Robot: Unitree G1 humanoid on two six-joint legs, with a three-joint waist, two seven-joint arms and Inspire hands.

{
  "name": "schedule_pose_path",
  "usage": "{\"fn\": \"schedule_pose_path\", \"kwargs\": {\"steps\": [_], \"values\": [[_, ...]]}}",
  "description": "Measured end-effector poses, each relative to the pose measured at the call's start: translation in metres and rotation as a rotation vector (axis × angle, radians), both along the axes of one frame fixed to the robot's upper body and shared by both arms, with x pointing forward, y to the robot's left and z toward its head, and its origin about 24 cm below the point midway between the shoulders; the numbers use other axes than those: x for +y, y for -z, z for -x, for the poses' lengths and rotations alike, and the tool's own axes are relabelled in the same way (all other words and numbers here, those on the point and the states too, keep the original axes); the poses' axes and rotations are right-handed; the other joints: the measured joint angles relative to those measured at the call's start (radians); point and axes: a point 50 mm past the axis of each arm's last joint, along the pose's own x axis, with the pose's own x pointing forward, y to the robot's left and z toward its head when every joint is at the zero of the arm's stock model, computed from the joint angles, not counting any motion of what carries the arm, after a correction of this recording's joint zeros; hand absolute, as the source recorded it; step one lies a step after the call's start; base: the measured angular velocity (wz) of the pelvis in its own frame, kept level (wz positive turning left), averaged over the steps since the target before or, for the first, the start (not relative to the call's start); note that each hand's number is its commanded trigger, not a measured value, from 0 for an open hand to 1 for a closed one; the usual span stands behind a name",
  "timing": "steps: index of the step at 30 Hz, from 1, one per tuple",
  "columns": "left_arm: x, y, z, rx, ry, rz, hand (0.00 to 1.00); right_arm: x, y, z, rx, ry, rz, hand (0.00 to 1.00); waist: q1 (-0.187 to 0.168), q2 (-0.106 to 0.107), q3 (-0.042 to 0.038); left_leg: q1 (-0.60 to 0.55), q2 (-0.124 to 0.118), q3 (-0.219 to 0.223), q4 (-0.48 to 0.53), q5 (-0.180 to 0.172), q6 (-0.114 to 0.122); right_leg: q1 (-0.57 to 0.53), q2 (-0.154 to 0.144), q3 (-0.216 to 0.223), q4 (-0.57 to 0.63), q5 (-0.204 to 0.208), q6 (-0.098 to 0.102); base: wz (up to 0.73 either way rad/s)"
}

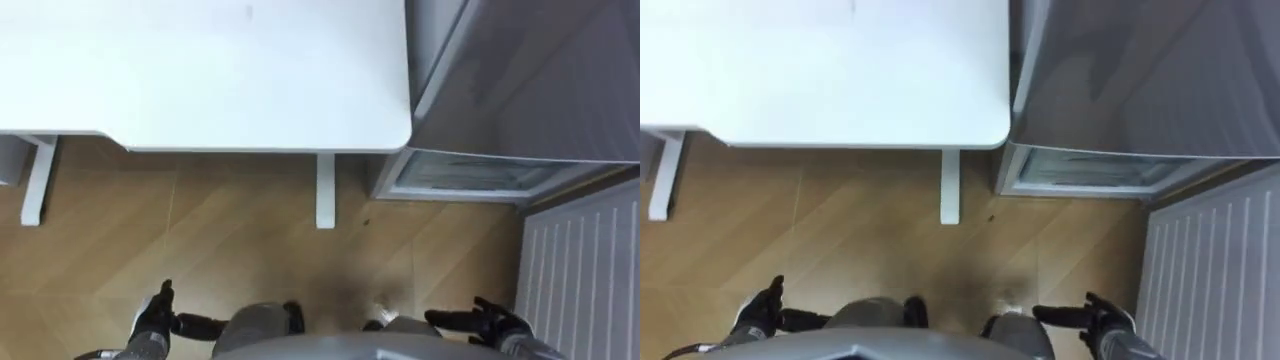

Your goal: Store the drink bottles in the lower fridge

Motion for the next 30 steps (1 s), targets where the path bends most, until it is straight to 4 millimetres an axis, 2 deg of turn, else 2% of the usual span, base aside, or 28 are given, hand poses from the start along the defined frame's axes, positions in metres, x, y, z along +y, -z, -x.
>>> {"fn": "schedule_pose_path", "kwargs": {"steps": [3, 5, 10, 12, 16, 17, 21, 22, 24, 25, 27, 30], "values": [[0.004, 0.000, 0.005, 0.024, 0.002, -0.022, 0.00, 0.006, 0.002, 0.002, 0.024, -0.005, -0.012, 0.00, -0.006, -0.007, 0.0015, 0.057, -0.005, 0.002, -0.031, 0.000, 0.000, 0.056, 0.006, 0.009, -0.045, 0.017, 0.007, -0.16], [0.003, 0.001, 0.007, 0.033, -0.009, -0.021, 0.00, 0.009, 0.004, 0.006, 0.048, 0.014, -0.027, 0.00, -0.010, -0.011, 0.0052, 0.114, -0.010, 0.002, -0.057, 0.000, 0.000, 0.115, 0.008, 0.012, -0.081, 0.027, 0.014, -0.08], [0.004, 0.002, 0.013, 0.058, -0.052, -0.020, 0.00, 0.011, 0.005, 0.011, 0.068, 0.025, -0.053, 0.00, -0.011, -0.017, 0.0040, 0.167, -0.023, -0.009, -0.081, 0.000, 0.000, 0.165, 0.012, 0.022, -0.112, 0.035, 0.020, -0.06], [0.005, 0.003, 0.018, 0.076, -0.075, -0.020, 0.00, 0.011, 0.005, 0.015, 0.077, 0.043, -0.055, 0.00, -0.012, -0.014, 0.0058, 0.182, -0.024, -0.025, -0.086, 0.000, 0.000, 0.178, 0.013, 0.024, -0.112, 0.036, 0.020, -0.02], [0.005, 0.006, 0.032, 0.133, -0.124, -0.020, 0.00, 0.010, 0.005, 0.019, 0.094, 0.059, -0.052, 0.00, -0.004, -0.005, 0.0050, 0.228, -0.021, -0.023, -0.106, -0.001, -0.001, 0.209, 0.022, 0.054, -0.112, 0.037, 0.019, -0.15], [0.005, 0.007, 0.035, 0.149, -0.135, -0.018, 0.00, 0.009, 0.005, 0.021, 0.097, 0.068, -0.050, 0.00, -0.004, -0.010, 0.0082, 0.234, -0.020, -0.023, -0.109, -0.001, -0.001, 0.214, 0.024, 0.058, -0.111, 0.038, 0.017, -0.13], [0.006, 0.007, 0.039, 0.164, -0.173, -0.019, 0.00, 0.006, 0.005, 0.025, 0.096, 0.101, -0.045, 0.00, -0.007, -0.011, 0.0046, 0.236, -0.017, -0.023, -0.105, -0.001, -0.002, 0.219, 0.027, 0.062, -0.109, 0.041, 0.012, -0.02], [0.006, 0.007, 0.041, 0.166, -0.183, -0.019, 0.00, 0.006, 0.005, 0.025, 0.100, 0.101, -0.040, 0.00, -0.011, -0.016, 0.0011, 0.238, -0.016, -0.023, -0.104, 0.000, -0.003, 0.220, 0.028, 0.062, -0.109, 0.043, 0.010, -0.05], [0.008, 0.007, 0.044, 0.178, -0.196, -0.018, 0.00, 0.004, 0.005, 0.028, 0.103, 0.114, -0.031, 0.00, -0.014, -0.014, 0.0029, 0.247, -0.014, -0.020, -0.103, 0.000, -0.004, 0.226, 0.029, 0.064, -0.107, 0.044, 0.008, -0.05], [0.008, 0.007, 0.046, 0.183, -0.199, -0.018, 0.00, 0.002, 0.004, 0.029, 0.109, 0.124, -0.013, 0.00, -0.017, -0.019, 0.0003, 0.251, -0.007, -0.019, -0.103, 0.000, -0.004, 0.229, 0.029, 0.065, -0.106, 0.044, 0.008, -0.05], [0.008, 0.007, 0.046, 0.192, -0.184, -0.014, 0.00, -0.002, 0.002, 0.024, 0.106, 0.103, 0.022, 0.00, -0.024, -0.023, -0.0007, 0.252, -0.005, -0.013, -0.100, 0.000, -0.004, 0.228, 0.032, 0.077, -0.106, 0.046, 0.006, -0.13], [0.012, 0.006, 0.045, 0.203, -0.138, -0.038, 0.00, -0.013, -0.005, -0.002, 0.026, 0.028, 0.109, 0.00, -0.034, -0.028, -0.0014, 0.249, 0.004, 0.009, -0.094, -0.001, -0.006, 0.215, 0.041, 0.100, -0.105, 0.054, 0.001, -0.24]]}}
